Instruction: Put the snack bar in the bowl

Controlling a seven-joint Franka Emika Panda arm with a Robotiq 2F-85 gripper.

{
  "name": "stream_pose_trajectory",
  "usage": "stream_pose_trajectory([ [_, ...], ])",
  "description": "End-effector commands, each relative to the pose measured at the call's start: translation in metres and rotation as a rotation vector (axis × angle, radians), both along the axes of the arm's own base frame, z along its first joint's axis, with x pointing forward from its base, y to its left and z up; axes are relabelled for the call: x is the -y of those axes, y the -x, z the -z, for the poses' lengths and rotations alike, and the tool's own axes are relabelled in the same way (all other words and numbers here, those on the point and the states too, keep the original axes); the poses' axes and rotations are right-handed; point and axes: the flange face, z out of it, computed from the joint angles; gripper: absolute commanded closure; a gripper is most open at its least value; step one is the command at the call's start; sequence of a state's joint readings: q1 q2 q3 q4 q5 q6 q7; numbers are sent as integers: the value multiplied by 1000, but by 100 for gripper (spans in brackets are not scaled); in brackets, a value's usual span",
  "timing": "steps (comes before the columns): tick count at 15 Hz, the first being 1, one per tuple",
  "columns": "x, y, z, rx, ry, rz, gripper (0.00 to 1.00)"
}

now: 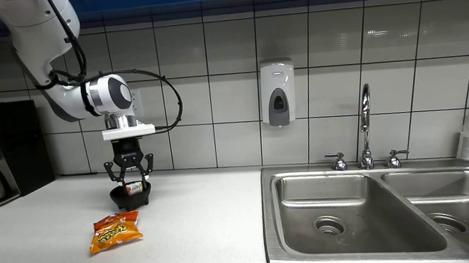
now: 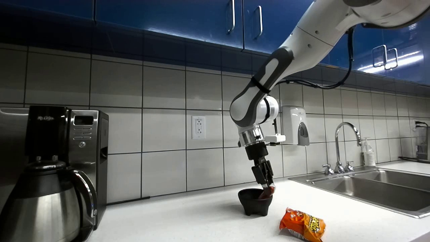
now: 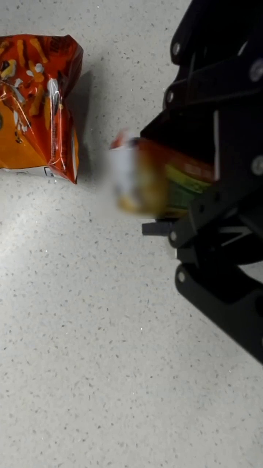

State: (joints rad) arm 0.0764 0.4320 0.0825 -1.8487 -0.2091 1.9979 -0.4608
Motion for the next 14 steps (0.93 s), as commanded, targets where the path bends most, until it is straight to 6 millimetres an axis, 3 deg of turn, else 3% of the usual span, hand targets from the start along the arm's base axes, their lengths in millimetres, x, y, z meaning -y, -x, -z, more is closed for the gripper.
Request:
stream_pose_trajectory([
  [1, -3, -6, -10, -12, 12, -35, 11],
  [2, -3, -6, -12, -8, 9, -36, 2],
  [3, -3, -6, -14, -3, 5, -36, 0],
  [10, 3, 6, -51, 64, -25, -47, 0],
  [14, 9, 30, -69, 58, -14, -3, 0],
])
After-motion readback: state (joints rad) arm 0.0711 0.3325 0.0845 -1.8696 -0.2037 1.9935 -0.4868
